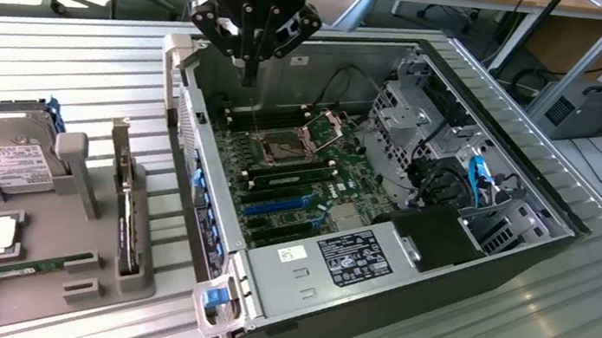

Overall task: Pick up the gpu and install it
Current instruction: 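Reach for the gpu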

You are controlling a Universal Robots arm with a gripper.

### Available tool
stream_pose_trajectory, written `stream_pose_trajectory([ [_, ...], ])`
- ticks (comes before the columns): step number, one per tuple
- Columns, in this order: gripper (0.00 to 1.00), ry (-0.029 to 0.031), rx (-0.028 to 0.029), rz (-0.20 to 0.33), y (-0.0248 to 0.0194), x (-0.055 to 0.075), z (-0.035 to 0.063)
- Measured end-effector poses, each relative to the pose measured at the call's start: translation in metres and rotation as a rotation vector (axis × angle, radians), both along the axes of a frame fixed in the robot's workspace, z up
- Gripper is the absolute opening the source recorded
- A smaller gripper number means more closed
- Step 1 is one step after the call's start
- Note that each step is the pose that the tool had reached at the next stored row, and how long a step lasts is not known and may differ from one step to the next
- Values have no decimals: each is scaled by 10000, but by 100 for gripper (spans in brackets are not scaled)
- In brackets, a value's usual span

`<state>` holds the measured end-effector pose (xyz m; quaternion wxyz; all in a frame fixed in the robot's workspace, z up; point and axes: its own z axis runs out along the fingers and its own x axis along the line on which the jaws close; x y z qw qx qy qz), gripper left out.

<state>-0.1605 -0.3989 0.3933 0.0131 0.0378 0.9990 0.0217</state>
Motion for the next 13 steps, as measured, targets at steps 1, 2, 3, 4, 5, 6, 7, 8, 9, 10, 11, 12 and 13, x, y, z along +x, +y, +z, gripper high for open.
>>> stream_pose_trajectory([
  [1, 11, 0, 0, 0, 0, -8, 0],
  [2, 11, 0, 0, 0, 0, -18, 0],
  [3, 11, 0, 0, 0, 0, -26, 0],
  [4, 11, 0, 0, 0, 0, -34, 0],
  [5, 11, 0, 0, 0, 0, -42, 0],
  [6, 11, 0, 1, 0, 0, -50, 0],
  [7, 11, 0, 0, -1, 0, -57, 0],
  [8, 11, 0, 0, -1, 0, -65, 0],
  [9, 11, 0, 0, -1, 0, -71, 0],
  [10, 11, 0, 0, -1, 0, -82, 0],
  [11, 11, 0, 0, -1, 0, -93, 0],
  [12, 11, 0, 0, 0, 0, -107, 0],
  [13, 11, 0, 0, 0, 0, -127, 0],
])
